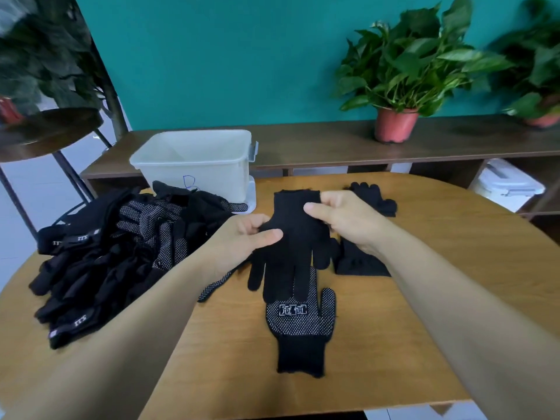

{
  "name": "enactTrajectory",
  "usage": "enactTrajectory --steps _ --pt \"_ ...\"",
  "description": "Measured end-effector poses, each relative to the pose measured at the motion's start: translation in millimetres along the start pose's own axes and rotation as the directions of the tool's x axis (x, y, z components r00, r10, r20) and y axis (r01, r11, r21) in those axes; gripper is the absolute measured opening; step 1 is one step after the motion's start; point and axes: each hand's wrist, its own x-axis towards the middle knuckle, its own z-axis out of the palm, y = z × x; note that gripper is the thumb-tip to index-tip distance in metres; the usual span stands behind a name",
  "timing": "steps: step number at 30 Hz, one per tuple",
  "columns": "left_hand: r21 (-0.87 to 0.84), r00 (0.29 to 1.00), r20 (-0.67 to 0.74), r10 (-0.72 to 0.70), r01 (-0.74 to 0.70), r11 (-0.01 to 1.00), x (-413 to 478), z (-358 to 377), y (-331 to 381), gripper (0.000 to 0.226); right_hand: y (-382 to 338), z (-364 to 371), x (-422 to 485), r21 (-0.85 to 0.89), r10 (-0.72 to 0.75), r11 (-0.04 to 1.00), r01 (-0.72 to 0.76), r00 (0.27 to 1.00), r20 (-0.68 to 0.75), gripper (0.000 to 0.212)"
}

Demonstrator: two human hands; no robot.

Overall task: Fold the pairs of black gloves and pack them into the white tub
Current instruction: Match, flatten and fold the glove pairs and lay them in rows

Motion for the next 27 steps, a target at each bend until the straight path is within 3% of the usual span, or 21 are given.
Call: enactTrajectory --steps 6,10,13,15,17,19,22,25,27 --pt "0.058 0.998 -0.057 -0.017 0.021 0.998 14 -4 -1 0.017 5 6 19 -0.026 -0.011 1.0 0.011 1.0 -0.011 0.03" --pt "0.072 0.984 -0.154 0.084 -0.074 0.995 15 -17 13 0.015 -11 10 18 0.0 -0.158 0.987 0.159 0.985 -0.068 0.036" --pt "0.179 0.984 -0.117 0.131 -0.109 0.978 -4 -31 -4 0.014 -5 27 -2 -0.049 -0.237 0.97 0.237 0.971 0.018 0.022" --pt "0.277 0.992 -0.057 0.112 -0.092 0.956 -31 -35 -35 0.006 20 54 -24 -0.172 -0.245 0.948 0.268 0.959 0.141 0.014" --pt "0.438 0.995 0.013 0.104 -0.099 0.893 -60 -38 -75 0.022 53 85 -46 -0.422 -0.274 0.838 0.345 0.936 0.221 0.024" --pt "0.655 0.986 0.065 0.156 -0.16 0.739 -82 -39 -114 0.035 84 111 -62 -0.593 -0.294 0.673 0.443 0.895 0.335 0.03" --pt "0.786 0.974 0.089 0.207 -0.197 0.586 -101 -37 -137 0.038 107 133 -75 -0.678 -0.336 0.48 0.556 0.831 0.443 0.028" --pt "0.827 0.961 0.143 0.237 -0.247 0.505 -107 -36 -140 0.048 105 133 -83 -0.69 -0.312 0.476 0.546 0.838 0.448 0.032" --pt "0.806 0.959 0.125 0.253 -0.247 0.538 -105 -39 -138 0.059 100 125 -85 -0.656 -0.311 0.568 0.497 0.868 0.388 0.046"
